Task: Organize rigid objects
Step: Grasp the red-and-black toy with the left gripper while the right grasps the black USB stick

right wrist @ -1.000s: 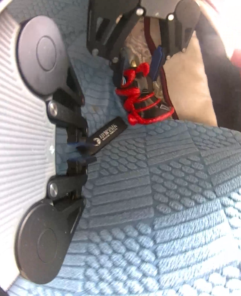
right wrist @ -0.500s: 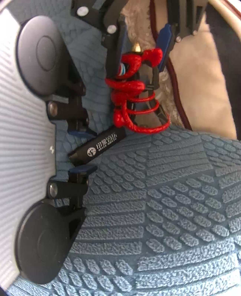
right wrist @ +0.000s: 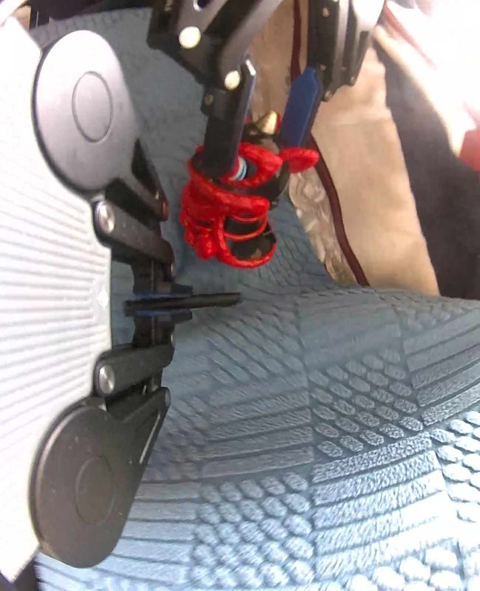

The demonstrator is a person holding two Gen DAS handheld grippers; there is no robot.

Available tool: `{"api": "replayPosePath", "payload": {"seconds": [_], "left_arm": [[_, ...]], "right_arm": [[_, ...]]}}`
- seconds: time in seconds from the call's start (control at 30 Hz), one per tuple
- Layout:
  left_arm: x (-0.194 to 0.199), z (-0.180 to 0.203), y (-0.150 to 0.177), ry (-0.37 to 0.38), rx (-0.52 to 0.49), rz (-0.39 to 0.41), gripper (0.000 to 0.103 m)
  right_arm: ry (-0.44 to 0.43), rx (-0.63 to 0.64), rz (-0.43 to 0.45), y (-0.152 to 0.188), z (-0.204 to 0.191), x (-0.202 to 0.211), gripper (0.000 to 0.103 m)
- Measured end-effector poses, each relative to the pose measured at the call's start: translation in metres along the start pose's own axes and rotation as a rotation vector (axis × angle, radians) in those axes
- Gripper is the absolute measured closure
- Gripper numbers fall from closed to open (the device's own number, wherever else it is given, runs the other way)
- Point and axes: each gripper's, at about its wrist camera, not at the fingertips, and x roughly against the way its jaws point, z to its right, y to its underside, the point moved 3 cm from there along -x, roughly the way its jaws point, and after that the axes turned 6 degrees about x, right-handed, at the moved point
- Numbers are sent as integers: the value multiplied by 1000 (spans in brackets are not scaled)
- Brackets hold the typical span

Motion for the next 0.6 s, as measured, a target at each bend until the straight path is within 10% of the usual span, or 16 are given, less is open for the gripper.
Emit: {"api": "replayPosePath", "payload": {"seconds": [0.6], "left_arm": [[64, 30, 78, 52, 120, -62, 49]], "right_arm": [[80, -101, -10, 69, -88, 73, 100]]}}
